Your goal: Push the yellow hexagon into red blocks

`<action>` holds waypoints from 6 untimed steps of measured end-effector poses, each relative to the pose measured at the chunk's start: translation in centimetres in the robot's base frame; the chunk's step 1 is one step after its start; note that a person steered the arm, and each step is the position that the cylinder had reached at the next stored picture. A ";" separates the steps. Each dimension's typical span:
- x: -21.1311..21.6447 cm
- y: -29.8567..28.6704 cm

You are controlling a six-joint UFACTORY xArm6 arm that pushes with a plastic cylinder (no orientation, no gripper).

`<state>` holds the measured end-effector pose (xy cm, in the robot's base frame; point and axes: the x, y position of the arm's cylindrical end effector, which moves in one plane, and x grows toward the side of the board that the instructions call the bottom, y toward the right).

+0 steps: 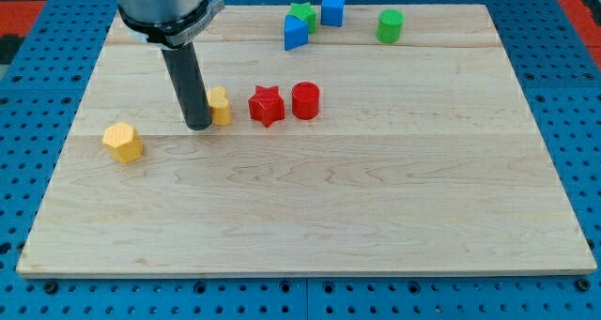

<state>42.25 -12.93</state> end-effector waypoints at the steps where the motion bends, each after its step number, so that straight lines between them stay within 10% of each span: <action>1: 4.1 -0.2; 3: 12.8 -12.6; 6: 3.1 -8.2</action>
